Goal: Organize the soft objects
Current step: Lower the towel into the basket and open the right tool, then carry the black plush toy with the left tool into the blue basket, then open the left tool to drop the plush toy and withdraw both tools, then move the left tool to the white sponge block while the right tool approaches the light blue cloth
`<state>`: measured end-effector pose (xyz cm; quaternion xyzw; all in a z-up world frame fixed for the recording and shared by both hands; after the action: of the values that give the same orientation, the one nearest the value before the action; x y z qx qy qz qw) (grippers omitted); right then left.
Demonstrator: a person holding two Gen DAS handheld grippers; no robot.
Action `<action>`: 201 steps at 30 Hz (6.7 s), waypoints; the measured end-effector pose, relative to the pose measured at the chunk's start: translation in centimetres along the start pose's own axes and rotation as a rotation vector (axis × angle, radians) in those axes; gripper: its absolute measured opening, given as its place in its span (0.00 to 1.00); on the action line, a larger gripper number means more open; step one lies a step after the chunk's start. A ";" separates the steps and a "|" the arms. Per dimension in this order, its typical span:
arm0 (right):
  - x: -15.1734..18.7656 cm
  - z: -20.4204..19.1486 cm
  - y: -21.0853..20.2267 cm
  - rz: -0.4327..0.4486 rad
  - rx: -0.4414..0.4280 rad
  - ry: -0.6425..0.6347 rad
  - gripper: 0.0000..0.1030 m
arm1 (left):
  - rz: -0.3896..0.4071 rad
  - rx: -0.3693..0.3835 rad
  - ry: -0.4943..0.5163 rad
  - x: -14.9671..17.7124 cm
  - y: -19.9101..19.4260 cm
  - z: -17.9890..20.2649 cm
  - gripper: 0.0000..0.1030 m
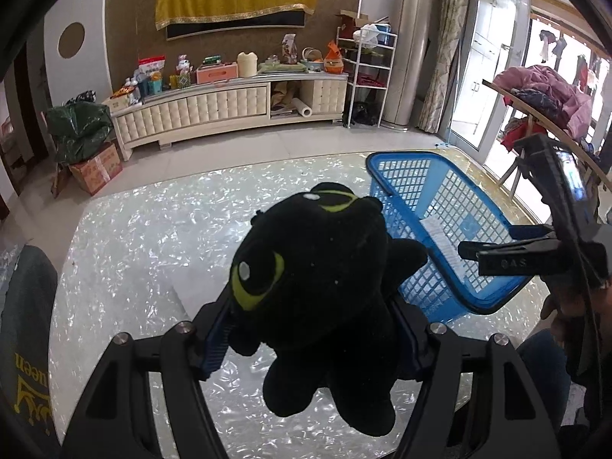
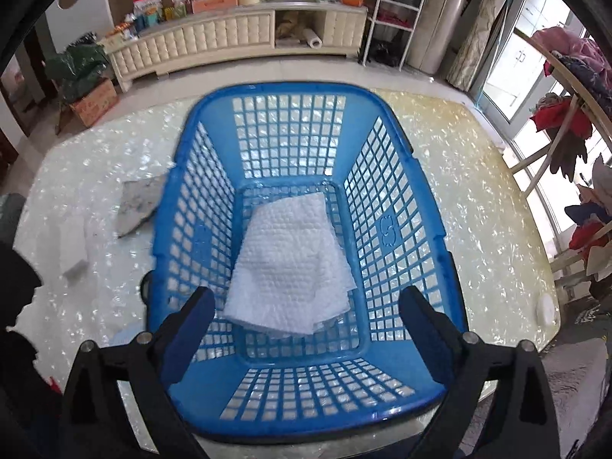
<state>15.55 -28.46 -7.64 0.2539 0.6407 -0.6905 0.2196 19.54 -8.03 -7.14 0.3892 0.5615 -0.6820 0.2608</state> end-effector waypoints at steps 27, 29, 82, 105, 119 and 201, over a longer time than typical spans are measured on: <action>1.7 3.3 -3.8 0.192 -0.096 0.094 1.00 | -0.013 0.047 0.132 -2.7 2.3 8.2 0.66; 1.8 3.7 -3.8 0.196 -0.099 0.100 1.00 | -0.014 0.055 0.142 -2.9 2.5 8.9 0.66; 3.8 9.1 0.4 0.110 -0.091 0.274 1.00 | -0.294 0.209 0.405 0.6 15.3 18.8 0.69; 3.6 9.6 -0.2 0.120 -0.080 0.287 1.00 | -0.305 0.184 0.393 -0.3 15.2 18.0 0.91; 2.7 8.9 -2.4 0.155 -0.066 0.255 1.00 | -0.239 0.195 0.362 -1.6 10.1 16.5 0.91; 9.5 -18.2 11.9 -0.206 -0.189 -0.253 0.83 | -0.425 -0.048 -0.100 8.8 7.6 -17.2 0.99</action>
<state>16.97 -11.06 -23.73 0.0763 0.6927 -0.6724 0.2492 24.69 7.61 -19.78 0.2213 0.6333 -0.7267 0.1479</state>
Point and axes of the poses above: each gripper's, at about its wrist camera, not at the fingertips, and y roughly the way its jaws point, z to its right, x to its underside, the point moved 7 cm from there along y, roughly the way its jaws point, and after that the axes turned 11 degrees about z, right-handed, at the moved point
